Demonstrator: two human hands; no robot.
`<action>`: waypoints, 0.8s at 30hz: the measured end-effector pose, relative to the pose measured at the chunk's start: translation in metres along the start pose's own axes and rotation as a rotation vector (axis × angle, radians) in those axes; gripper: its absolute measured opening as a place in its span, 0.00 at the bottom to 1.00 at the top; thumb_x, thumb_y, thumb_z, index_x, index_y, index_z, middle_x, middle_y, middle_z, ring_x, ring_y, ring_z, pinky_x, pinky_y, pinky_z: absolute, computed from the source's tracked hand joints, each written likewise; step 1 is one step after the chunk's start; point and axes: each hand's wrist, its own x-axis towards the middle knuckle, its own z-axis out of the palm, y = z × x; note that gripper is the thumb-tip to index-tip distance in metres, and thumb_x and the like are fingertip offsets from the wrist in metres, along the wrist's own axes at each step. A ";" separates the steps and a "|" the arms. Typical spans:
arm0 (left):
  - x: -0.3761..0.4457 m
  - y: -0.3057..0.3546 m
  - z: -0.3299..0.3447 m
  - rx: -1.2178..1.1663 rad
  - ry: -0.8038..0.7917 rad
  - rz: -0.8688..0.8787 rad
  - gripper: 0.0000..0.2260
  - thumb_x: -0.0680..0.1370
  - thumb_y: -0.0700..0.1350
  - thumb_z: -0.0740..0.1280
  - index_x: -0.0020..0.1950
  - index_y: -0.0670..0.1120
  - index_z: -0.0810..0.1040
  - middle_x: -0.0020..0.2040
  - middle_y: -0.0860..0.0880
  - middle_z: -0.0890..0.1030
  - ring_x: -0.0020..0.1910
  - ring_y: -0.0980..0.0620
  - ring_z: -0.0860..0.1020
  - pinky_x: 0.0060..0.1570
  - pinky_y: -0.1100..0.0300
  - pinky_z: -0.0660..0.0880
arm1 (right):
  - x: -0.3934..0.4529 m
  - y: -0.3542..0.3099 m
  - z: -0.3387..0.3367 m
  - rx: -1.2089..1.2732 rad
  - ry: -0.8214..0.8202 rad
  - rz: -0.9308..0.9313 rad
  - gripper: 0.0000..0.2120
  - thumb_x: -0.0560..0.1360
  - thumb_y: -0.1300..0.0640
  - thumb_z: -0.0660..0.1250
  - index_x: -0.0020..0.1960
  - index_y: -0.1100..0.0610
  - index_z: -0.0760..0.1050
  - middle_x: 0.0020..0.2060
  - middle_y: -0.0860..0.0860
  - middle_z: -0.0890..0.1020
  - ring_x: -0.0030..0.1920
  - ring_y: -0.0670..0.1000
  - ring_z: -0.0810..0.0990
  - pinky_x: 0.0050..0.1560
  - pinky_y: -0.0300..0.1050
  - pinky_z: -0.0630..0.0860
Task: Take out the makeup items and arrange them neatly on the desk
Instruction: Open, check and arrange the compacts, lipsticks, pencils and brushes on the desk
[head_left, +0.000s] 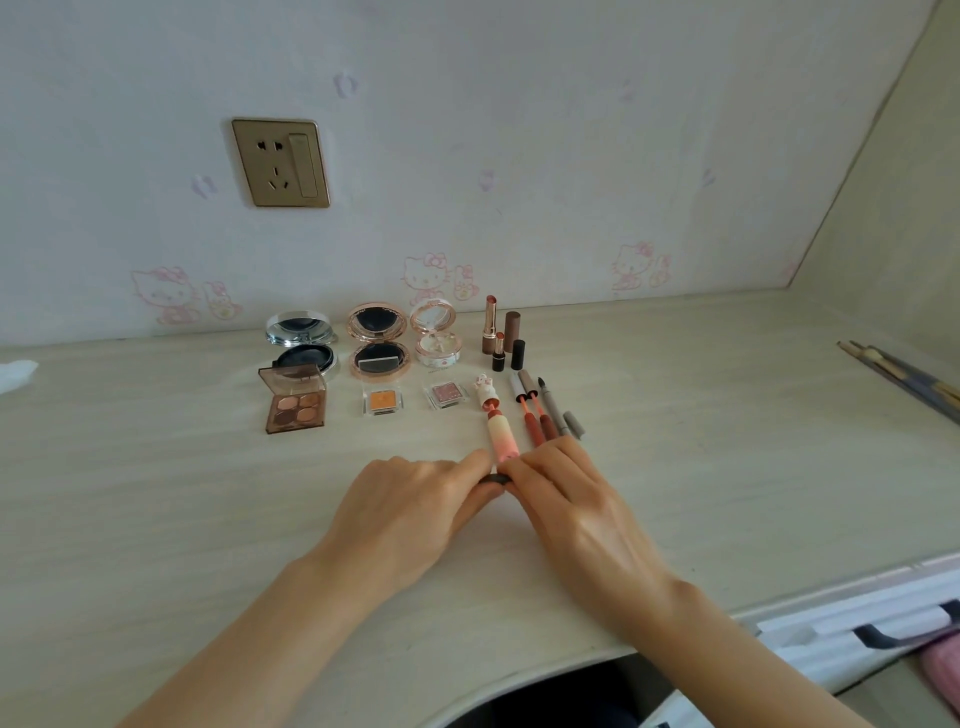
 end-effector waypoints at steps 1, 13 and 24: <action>0.000 0.000 0.000 0.000 0.010 0.018 0.13 0.80 0.59 0.51 0.43 0.53 0.66 0.30 0.53 0.76 0.24 0.46 0.74 0.19 0.57 0.66 | 0.000 0.000 0.000 0.000 0.004 0.010 0.06 0.76 0.65 0.67 0.53 0.62 0.79 0.44 0.54 0.78 0.44 0.55 0.75 0.38 0.49 0.76; 0.001 -0.006 -0.007 -0.017 -0.028 0.040 0.14 0.80 0.61 0.47 0.52 0.57 0.68 0.30 0.53 0.78 0.25 0.46 0.74 0.20 0.57 0.68 | 0.001 -0.006 -0.003 0.008 0.059 0.007 0.08 0.77 0.66 0.66 0.55 0.64 0.79 0.44 0.55 0.78 0.44 0.54 0.74 0.40 0.48 0.74; 0.005 0.003 -0.021 -0.196 -0.080 -0.121 0.13 0.78 0.52 0.50 0.50 0.47 0.70 0.37 0.53 0.74 0.35 0.51 0.71 0.34 0.57 0.67 | 0.002 0.003 -0.005 0.004 0.260 0.147 0.05 0.75 0.62 0.68 0.49 0.59 0.82 0.45 0.50 0.81 0.46 0.53 0.77 0.42 0.45 0.75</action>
